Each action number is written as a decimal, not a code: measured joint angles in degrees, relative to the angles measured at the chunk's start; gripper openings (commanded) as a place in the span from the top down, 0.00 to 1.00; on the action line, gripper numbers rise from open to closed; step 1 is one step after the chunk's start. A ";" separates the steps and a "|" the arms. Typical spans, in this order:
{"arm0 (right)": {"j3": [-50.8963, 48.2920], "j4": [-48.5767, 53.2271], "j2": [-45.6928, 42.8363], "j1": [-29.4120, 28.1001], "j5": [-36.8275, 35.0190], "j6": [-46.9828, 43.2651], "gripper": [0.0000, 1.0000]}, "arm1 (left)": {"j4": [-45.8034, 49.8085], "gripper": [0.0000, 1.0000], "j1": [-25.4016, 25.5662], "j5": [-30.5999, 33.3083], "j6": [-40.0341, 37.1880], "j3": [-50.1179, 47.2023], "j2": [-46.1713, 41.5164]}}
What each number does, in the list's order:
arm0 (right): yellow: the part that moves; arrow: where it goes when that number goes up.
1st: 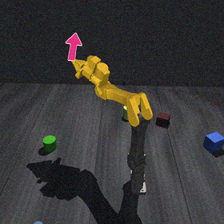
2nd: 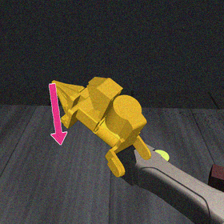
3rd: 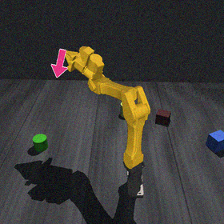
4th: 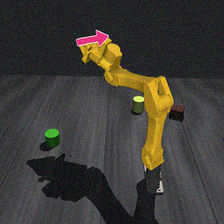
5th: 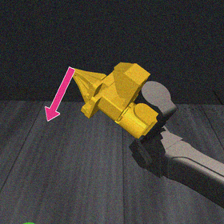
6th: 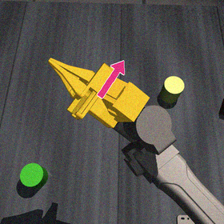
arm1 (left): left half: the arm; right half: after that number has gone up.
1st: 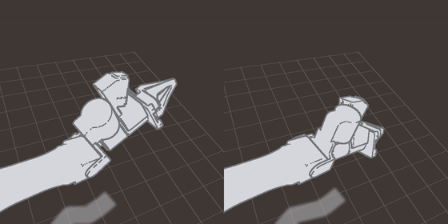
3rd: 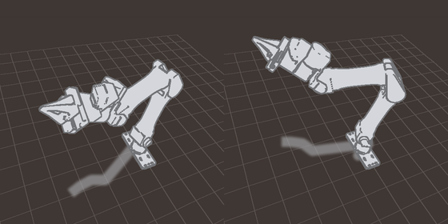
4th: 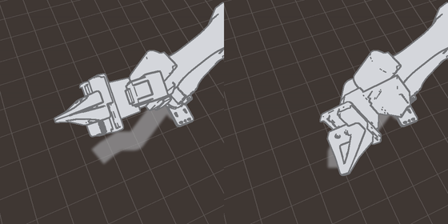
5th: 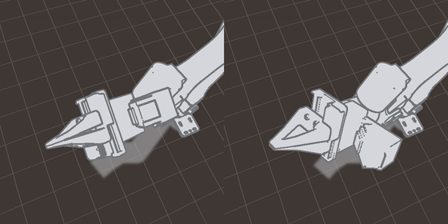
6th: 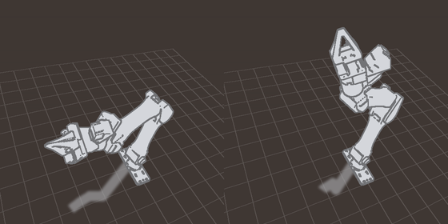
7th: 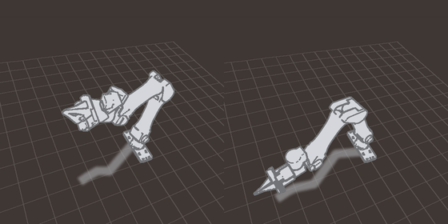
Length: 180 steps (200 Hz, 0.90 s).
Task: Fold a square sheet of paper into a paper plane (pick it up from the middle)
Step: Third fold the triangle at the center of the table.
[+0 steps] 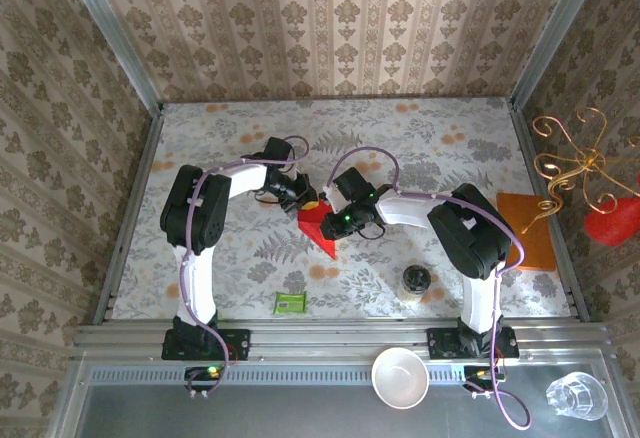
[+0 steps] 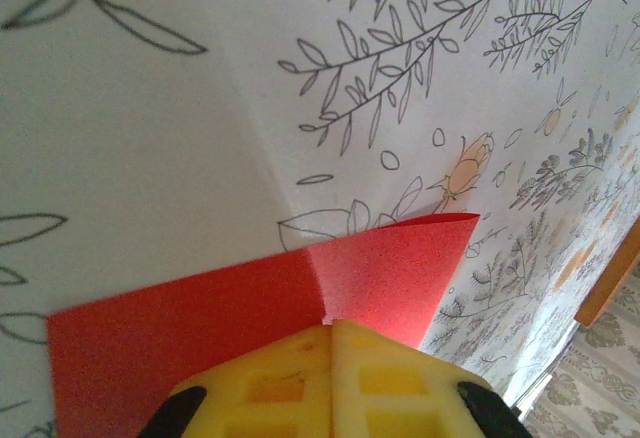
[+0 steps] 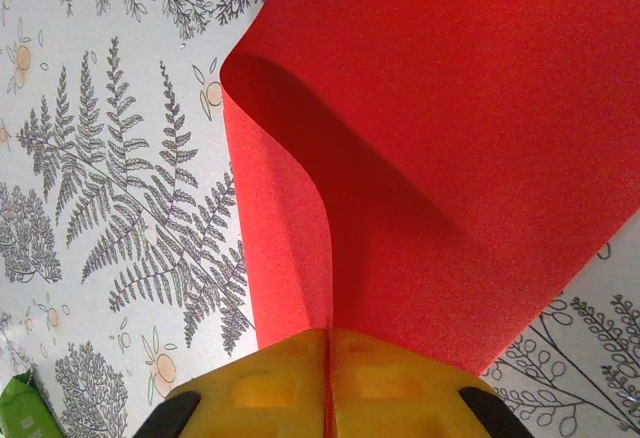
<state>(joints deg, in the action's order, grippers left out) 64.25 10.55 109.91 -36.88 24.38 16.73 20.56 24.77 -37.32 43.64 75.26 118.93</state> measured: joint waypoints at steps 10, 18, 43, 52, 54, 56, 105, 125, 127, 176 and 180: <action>0.15 0.15 0.15 0.00 0.00 0.00 0.89 | 0.11 0.91 0.00 -0.02 0.00 0.11 0.07; 0.33 0.26 0.31 0.00 0.00 0.00 0.89 | 0.20 0.91 0.00 -0.13 0.00 0.15 0.09; 0.55 0.37 0.59 0.00 0.02 0.00 0.89 | 0.28 0.91 0.00 -0.17 -0.02 0.24 0.15; 0.55 0.35 0.66 0.00 0.02 0.00 0.89 | 0.31 0.91 0.00 -0.20 -0.02 0.26 0.17; 0.55 0.37 0.70 0.00 0.02 -0.02 0.89 | 0.31 0.91 0.00 -0.20 -0.02 0.26 0.17; 0.55 0.37 0.72 0.00 0.04 -0.02 0.89 | 0.33 0.91 -0.02 -0.20 -0.02 0.26 0.17; 0.63 0.39 1.27 0.00 0.17 -0.02 0.89 | 0.28 0.89 -0.04 -0.28 0.00 0.26 0.17; 0.63 0.39 1.44 0.00 0.28 -0.02 0.89 | 0.35 0.86 -0.11 -0.15 0.04 0.26 -0.09; 0.63 0.39 1.46 0.00 0.28 -0.02 0.89 | 0.37 0.86 -0.11 -0.15 0.04 0.26 -0.15; 0.63 0.37 1.51 0.00 0.50 -0.02 0.89 | 1.40 0.88 -1.97 1.62 0.04 -0.15 -2.93; 0.63 0.37 1.51 0.00 0.50 -0.02 0.89 | 1.40 0.88 -2.10 1.70 0.02 -0.31 -3.08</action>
<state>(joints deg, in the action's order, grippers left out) 64.88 10.92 111.42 -36.88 24.88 16.71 21.96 22.68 -35.62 43.66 74.96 115.85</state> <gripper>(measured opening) 0.107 0.126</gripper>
